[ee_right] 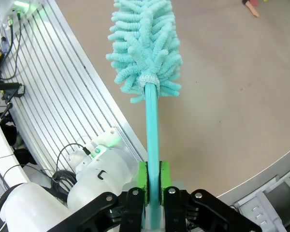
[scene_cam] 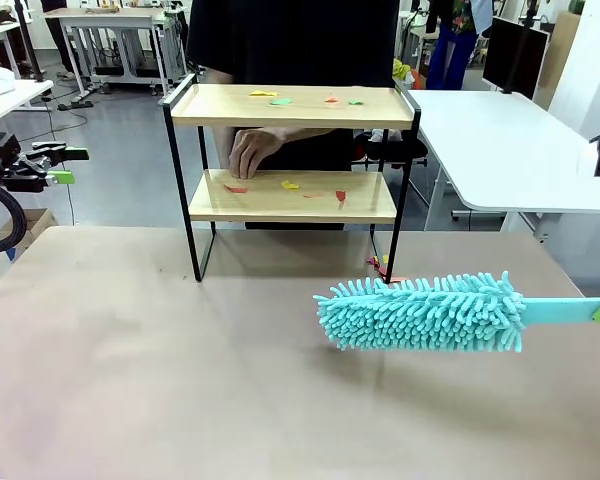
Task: Clean the shelf.
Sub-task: Clean the specific section of the Shelf indicated by the human with the Duster.
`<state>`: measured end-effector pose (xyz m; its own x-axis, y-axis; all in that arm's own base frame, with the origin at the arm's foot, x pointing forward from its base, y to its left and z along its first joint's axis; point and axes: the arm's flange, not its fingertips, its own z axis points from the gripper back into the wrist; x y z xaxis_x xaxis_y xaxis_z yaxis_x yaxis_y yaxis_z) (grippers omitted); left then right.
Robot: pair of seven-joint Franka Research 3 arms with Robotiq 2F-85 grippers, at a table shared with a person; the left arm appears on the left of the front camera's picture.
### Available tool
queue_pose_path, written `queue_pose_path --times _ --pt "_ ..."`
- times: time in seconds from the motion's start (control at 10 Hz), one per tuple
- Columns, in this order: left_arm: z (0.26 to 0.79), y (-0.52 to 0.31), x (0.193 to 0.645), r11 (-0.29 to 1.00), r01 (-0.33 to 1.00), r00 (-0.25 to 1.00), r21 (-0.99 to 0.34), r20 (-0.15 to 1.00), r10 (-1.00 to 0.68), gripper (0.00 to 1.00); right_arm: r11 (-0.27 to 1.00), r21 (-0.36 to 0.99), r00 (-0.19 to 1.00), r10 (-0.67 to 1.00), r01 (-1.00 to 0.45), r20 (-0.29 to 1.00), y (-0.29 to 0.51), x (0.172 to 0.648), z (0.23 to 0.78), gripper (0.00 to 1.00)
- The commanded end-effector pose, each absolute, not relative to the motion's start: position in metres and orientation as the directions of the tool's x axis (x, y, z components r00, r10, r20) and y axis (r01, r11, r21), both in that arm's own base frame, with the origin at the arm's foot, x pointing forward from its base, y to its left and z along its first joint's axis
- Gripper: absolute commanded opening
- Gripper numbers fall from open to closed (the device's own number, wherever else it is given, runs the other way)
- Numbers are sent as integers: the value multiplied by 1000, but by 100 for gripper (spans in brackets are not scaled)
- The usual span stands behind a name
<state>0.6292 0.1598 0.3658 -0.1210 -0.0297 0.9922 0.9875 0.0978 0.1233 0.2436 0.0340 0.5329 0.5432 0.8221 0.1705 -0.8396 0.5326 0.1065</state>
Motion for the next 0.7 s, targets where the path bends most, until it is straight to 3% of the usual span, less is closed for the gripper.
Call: queue_pose_path --times 0.0,0.6 --pt "367 160 628 98 987 -125 127 992 -28 100 541 108 552 815 -834 178 34 244 534 13" --pt "367 160 628 98 987 -125 127 992 -28 100 541 108 552 815 -834 178 34 244 534 13"
